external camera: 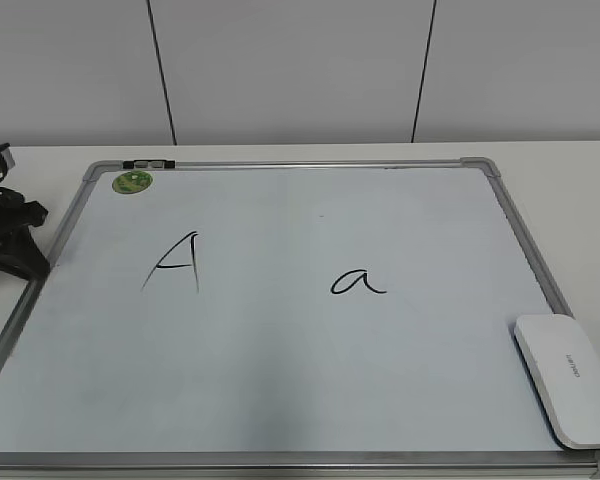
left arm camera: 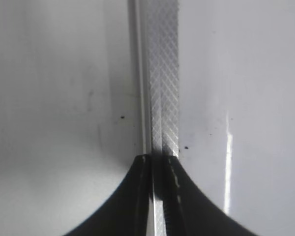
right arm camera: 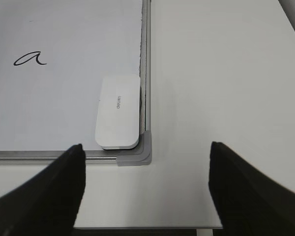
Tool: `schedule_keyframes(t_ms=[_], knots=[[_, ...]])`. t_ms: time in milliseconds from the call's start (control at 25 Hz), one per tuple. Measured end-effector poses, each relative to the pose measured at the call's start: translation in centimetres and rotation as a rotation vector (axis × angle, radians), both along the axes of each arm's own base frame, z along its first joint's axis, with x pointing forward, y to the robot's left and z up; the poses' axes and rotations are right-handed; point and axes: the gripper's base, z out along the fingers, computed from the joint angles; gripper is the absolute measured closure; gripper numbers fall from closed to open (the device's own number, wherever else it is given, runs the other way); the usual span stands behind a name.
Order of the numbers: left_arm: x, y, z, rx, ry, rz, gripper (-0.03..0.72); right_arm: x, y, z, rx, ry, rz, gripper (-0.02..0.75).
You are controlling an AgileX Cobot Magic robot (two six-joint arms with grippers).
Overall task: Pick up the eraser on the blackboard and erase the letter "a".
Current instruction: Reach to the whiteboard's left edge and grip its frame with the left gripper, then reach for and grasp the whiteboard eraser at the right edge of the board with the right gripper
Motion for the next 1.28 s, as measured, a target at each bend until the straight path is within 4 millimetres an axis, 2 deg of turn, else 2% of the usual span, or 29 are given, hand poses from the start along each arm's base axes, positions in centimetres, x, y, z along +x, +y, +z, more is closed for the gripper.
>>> schedule_keyframes(t_ms=[240,320,440,640,760,920,1080,1280], knots=[[0.0,0.0,0.0,-0.002,0.002,-0.002,0.656,-0.1,0.2,0.2,0.018,-0.008,0.012,0.157],[0.0,0.0,0.0,-0.002,0.003,0.0,0.656,0.1,0.2,0.9,0.022,-0.007,0.015,0.157],[0.0,0.0,0.0,-0.003,0.005,-0.001,0.656,1.4,0.2,2.5,0.024,0.052,0.015,0.157],[0.0,0.0,0.0,-0.003,0.005,-0.001,0.656,5.3,0.2,5.2,0.028,0.115,0.013,0.157],[0.0,0.0,0.0,-0.004,0.007,-0.002,0.656,7.7,0.2,6.0,0.03,0.164,0.015,0.157],[0.0,0.0,0.0,-0.004,0.007,-0.002,0.656,11.4,0.3,6.4,0.008,0.333,0.049,0.157],[0.0,0.0,0.0,-0.004,0.007,-0.002,0.656,15.2,0.6,6.0,0.032,0.466,0.076,0.157],[-0.1,0.0,0.0,-0.005,0.009,-0.003,0.656,19.7,0.8,2.8,0.053,0.677,0.099,0.157]])
